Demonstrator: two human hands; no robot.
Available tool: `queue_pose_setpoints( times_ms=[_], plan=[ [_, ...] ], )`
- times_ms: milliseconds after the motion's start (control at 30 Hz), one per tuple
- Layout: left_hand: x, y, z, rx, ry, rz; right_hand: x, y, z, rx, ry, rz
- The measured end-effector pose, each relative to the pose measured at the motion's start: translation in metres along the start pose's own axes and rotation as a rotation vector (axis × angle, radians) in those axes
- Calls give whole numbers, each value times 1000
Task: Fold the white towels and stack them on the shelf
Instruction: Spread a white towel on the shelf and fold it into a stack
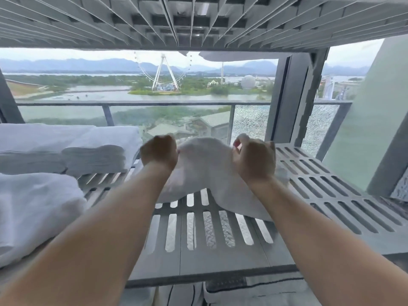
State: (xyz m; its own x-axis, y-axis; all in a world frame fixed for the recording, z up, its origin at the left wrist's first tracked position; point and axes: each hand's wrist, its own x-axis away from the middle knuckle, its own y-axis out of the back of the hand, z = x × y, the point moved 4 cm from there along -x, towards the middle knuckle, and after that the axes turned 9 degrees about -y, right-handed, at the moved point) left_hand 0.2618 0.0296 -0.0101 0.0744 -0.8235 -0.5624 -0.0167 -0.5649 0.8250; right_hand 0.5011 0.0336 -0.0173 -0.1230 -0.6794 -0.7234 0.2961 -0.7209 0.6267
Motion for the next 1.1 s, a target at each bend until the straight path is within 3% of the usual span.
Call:
queue_pose_setpoints(
  times_ms=[133, 233, 400, 533, 733, 967, 1100],
  plan=[
    [-12, -23, -3, 282, -33, 94, 2, -25, -9, 1, -103, 198],
    [-13, -40, -15, 553, -86, 344, 5, -36, -12, -14, -135, 362],
    [4, -60, -30, 656, -218, 610, 4, -43, -8, 36, -162, 540],
    [8, -62, -37, 520, -317, 533, 8, -41, 0, 69, -145, 587],
    [20, -41, -31, 464, -295, 444, 22, -25, -1, 41, -133, 619],
    [55, 4, -45, 305, -276, 514, 47, 15, 0, 87, -33, 468],
    [89, 14, -55, 206, -293, 462, 69, 32, -16, -139, -75, 363]
  ],
)
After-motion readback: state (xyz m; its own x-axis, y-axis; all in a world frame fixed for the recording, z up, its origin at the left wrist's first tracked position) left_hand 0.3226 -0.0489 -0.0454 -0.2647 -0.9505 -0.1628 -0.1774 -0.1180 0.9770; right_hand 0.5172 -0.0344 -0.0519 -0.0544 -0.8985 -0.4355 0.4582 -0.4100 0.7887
